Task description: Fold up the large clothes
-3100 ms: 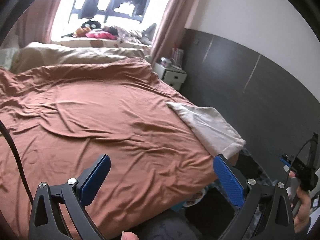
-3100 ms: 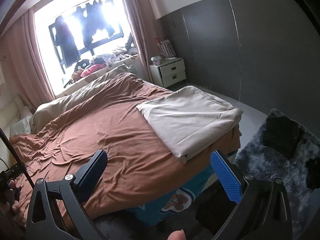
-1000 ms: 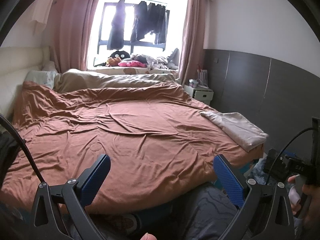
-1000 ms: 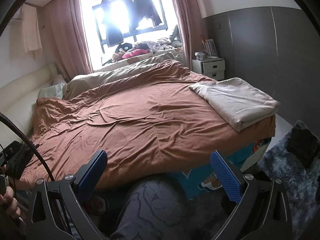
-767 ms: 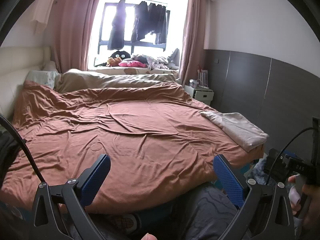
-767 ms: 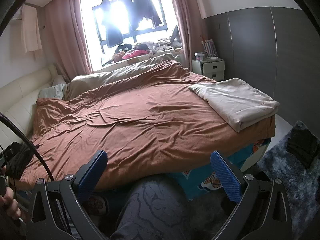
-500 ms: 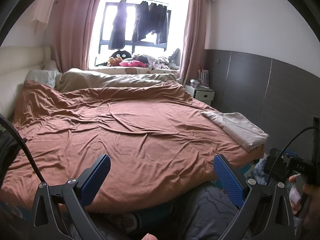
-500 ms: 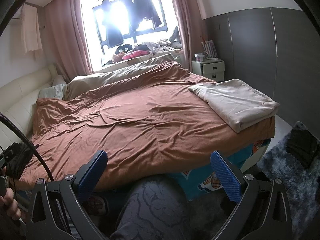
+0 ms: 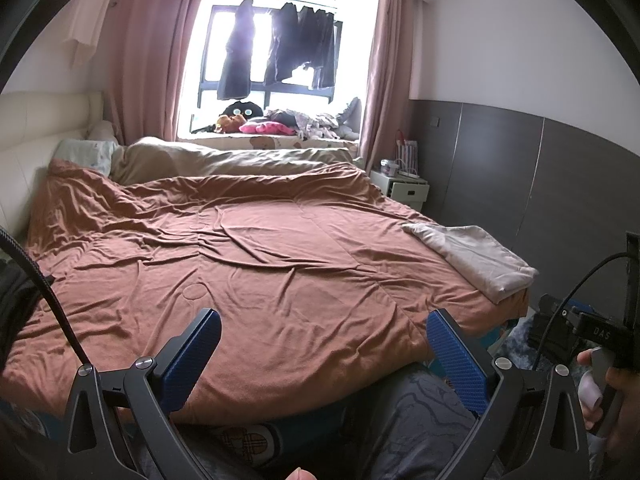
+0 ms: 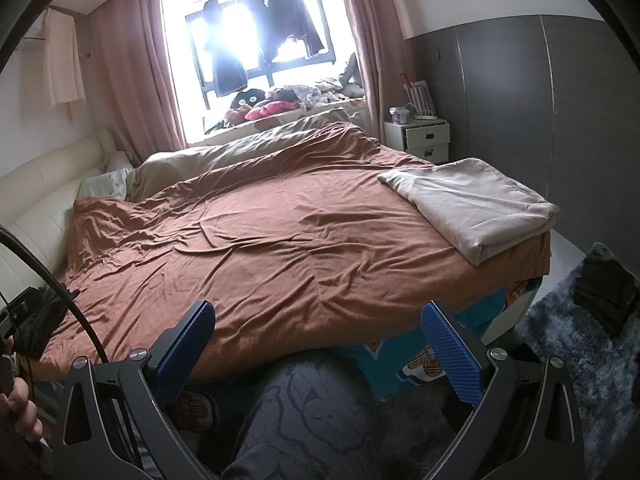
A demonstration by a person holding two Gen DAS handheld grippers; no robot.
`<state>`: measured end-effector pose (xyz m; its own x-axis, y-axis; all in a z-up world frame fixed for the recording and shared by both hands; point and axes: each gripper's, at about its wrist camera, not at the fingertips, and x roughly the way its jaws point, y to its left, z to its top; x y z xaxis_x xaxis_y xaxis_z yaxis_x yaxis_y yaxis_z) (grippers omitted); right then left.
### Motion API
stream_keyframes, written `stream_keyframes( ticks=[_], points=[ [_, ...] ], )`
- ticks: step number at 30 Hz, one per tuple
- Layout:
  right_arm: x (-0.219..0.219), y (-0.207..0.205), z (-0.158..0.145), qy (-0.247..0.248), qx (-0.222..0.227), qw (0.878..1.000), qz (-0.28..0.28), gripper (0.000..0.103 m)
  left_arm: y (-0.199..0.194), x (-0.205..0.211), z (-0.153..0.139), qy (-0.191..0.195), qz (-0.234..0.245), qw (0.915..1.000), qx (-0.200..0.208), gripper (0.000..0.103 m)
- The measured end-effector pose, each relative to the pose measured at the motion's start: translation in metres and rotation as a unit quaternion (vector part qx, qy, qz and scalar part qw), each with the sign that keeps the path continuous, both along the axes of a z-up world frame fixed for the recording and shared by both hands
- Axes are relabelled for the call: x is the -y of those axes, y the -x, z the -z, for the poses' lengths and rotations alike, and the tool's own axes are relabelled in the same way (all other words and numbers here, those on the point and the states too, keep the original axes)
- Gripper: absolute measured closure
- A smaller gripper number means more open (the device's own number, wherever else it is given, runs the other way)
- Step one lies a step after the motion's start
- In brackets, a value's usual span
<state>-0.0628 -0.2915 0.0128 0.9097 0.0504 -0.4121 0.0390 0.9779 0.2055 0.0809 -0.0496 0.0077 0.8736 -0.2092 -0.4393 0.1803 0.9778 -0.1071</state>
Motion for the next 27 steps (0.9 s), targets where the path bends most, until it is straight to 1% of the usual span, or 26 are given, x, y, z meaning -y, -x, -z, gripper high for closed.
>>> stream_keyframes(
  ticks=[24, 27],
  points=[
    [-0.0013, 0.0018, -0.0003, 0.002, 0.001, 1.000, 0.001, 0.000, 0.0019, 0.0026, 0.0002, 0.000, 0.001, 1.0000, 0.001, 0.000],
    [-0.0001, 0.0011, -0.0001, 0.003, 0.000, 1.000, 0.002, 0.000, 0.0025, 0.0044, 0.0005, -0.006, -0.002, 1.0000, 0.003, 0.000]
  ],
)
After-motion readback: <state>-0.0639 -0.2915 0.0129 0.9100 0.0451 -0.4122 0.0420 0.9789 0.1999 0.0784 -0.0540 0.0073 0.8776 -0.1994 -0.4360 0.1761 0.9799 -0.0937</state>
